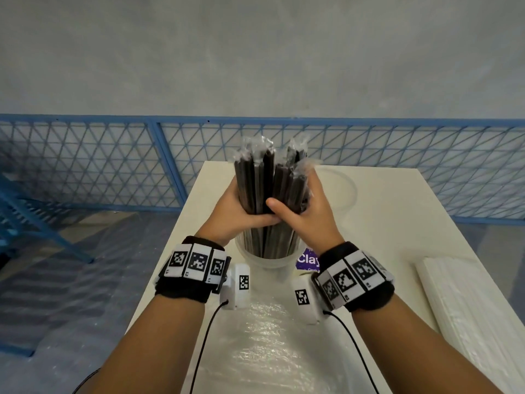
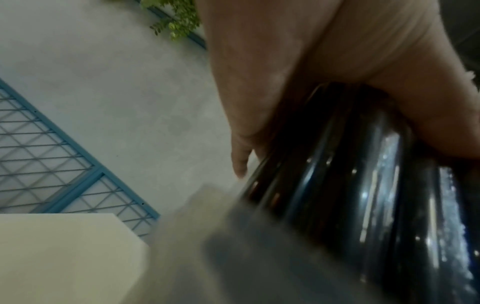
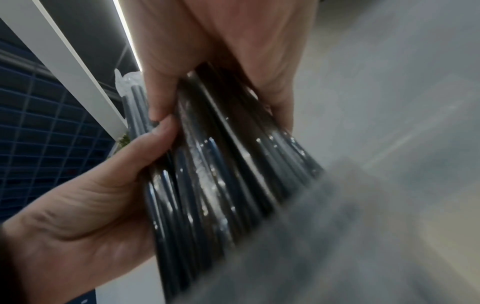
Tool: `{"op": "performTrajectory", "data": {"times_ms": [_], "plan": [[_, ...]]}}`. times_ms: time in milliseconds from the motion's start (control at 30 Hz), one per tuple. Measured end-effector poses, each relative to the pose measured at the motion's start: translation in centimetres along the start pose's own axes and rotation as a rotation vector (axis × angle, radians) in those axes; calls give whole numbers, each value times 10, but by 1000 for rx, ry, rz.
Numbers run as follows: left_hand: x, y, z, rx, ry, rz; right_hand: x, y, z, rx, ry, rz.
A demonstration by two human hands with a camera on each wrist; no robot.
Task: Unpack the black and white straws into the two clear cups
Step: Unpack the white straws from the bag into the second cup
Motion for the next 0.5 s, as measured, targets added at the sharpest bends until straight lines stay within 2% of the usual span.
{"op": "performTrajectory", "data": {"times_ms": [100, 200, 333, 400, 500], "plan": [[1, 14, 2, 42, 18, -29, -2, -14, 5, 67, 34, 86], [6, 21, 6, 39, 58, -74, 3, -12, 8, 120, 31, 74], [13, 29, 6, -124, 75, -183, 10, -1, 11, 115, 89, 42], [15, 26, -1, -226, 34, -235, 11, 5, 4, 188, 55, 47], [18, 12, -15, -292, -38, -204, 15, 18, -13, 270, -36, 21]]}}
Point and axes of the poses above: each hand's wrist, its own x-axis away from the middle knuckle, its own z-axis out of the back of the hand, y = z × x, the point moved 2 cm from there along -x, towards the middle knuckle, and after that the axes turned 13 degrees about -z, right-handed, at the moved point
